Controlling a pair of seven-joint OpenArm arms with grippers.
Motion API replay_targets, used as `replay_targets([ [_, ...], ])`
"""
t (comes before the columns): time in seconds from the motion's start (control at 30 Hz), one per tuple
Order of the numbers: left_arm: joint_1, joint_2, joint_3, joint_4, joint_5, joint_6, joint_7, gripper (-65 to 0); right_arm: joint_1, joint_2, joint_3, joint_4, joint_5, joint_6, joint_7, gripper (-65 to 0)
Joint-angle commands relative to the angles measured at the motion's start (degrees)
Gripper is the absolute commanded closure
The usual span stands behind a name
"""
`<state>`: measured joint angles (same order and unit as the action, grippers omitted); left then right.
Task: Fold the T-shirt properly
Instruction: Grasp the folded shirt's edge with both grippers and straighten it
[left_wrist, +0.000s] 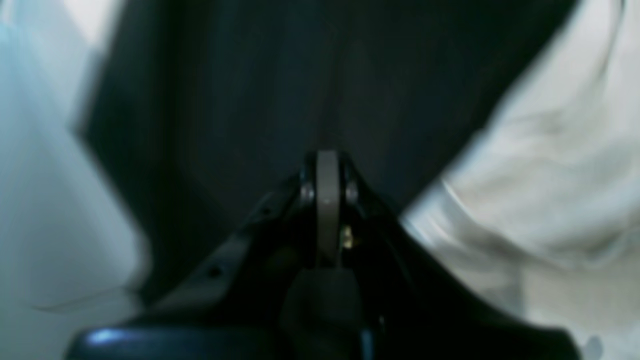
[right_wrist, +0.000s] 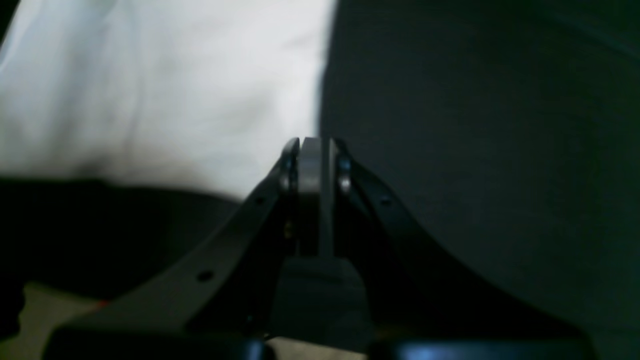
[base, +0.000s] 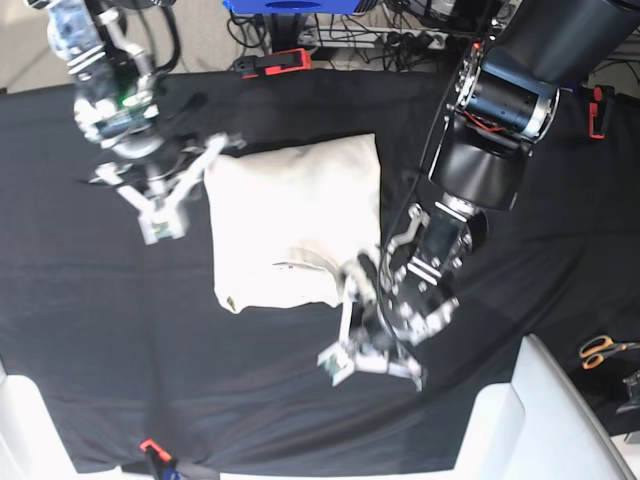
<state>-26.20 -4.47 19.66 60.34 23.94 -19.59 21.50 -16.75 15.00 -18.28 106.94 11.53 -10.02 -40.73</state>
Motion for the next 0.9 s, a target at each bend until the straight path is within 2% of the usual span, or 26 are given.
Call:
replay_targets([
  [0.0,-1.4,-0.1,-0.4,4.5,-0.2,0.6,-0.4,0.0,0.2,0.6,1.6,1.2,-0.4,0.0,1.0,-3.0],
  [0.1,2.9,-0.8,-4.9,16.6,-0.2,0.4,4.5,0.0,0.2,3.9,2.9,1.4,-0.4,0.0,2.3,-3.0],
  [0.2,11.3,-1.9,-8.4,29.8,-3.3,0.3,5.4,0.0,-2.1,8.5,2.8,2.6,-0.4,0.0,8.6,-3.0],
  [0.3,20.3,-5.2,-8.5,38.3,-8.0,0.3,5.5,0.0,-4.7,10.4,2.8,3.4,-0.2,0.5,14.0,-3.0],
  [0.43,29.8,-5.2,-8.4,41.5,-12.6,0.3,5.2,0.0,-5.1,7.5,1.2,3.3,-0.2,6.5,14.0,-3.0],
  [0.5,32.5,-5.2,-6.5,41.4,-13.5,0.3,5.1,0.0,-5.2,5.3,0.4,2.1,-0.3,8.4,14.0,-3.0],
  [0.6,33.5,-5.3,-2.6,40.7,-13.9,0.6,5.1,0.0,-4.9,3.7,-1.4,-1.8,-0.4,8.4,14.0,-3.0],
  [0.87,32.7,-5.1,4.4,34.5,-9.7,0.8,5.0,0.0,-4.7,3.4,-5.7,-3.6,-0.4,8.4,14.0,-3.0],
])
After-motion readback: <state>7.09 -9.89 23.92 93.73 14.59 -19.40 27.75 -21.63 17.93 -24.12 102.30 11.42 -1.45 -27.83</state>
